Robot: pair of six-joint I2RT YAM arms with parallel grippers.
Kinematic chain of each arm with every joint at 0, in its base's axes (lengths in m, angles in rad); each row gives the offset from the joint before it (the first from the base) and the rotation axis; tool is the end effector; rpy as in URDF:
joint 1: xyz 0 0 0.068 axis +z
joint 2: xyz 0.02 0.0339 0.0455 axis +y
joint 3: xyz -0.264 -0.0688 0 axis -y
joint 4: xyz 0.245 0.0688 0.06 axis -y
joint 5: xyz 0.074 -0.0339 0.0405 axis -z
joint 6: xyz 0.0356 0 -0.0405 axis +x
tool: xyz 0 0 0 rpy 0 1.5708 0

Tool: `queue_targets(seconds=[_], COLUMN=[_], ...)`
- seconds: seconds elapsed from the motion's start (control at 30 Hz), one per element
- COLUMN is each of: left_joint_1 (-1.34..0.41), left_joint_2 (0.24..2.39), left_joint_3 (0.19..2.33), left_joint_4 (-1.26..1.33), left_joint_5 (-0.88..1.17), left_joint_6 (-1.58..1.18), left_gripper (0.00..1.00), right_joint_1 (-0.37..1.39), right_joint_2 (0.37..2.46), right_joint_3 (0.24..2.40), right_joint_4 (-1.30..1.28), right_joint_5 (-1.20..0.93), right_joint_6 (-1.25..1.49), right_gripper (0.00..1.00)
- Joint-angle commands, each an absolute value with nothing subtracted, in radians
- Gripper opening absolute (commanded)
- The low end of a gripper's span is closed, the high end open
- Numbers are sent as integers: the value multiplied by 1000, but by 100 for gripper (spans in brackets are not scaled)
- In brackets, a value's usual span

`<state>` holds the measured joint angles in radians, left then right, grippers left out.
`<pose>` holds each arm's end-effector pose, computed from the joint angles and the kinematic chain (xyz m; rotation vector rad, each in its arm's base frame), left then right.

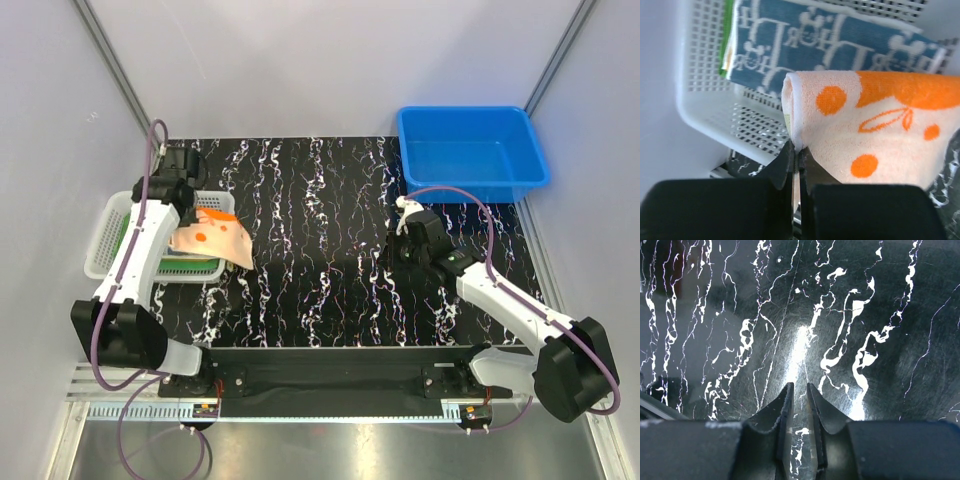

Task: Fold and stack the towels
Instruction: Neatly place the folded towel into the bin

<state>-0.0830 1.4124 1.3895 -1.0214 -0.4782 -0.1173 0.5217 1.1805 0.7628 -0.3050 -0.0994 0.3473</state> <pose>0.2781 -0.0067 0.3373 -0.2089 2.5192 0.5438 0.2149 0.1276 0.2407 -0.2576 2.3402 0.5535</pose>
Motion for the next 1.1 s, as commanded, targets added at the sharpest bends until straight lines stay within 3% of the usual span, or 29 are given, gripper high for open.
queue_targets(seconds=[0.0,0.57,0.93,1.0,1.03,1.07], left_joint_1=[-22,195,229,245,247,244], left_joint_2=[1411,1641,1807,1816,1821,1825], left_joint_3=[1440,1486,1558,1586,1594,1620], left_joint_4=[-977,-873,-839,-851,-859,-903], left_joint_5=[-546,-608,-710,-713,-718,-721], left_joint_6=[-26,-60,-93,-106,-130,-146], left_gripper=[0,0,0,12,42,61], right_joint_1=[529,529,528,529,529,528], right_joint_2=[1175,1200,1215,1215,1215,1213], right_joint_3=[805,822,876,880,881,881], right_joint_4=[-304,-288,-330,-341,-341,-341], right_joint_5=[-117,-129,-112,-106,-104,-103], right_joint_6=[308,270,242,245,248,258], right_gripper=[23,23,24,24,24,26])
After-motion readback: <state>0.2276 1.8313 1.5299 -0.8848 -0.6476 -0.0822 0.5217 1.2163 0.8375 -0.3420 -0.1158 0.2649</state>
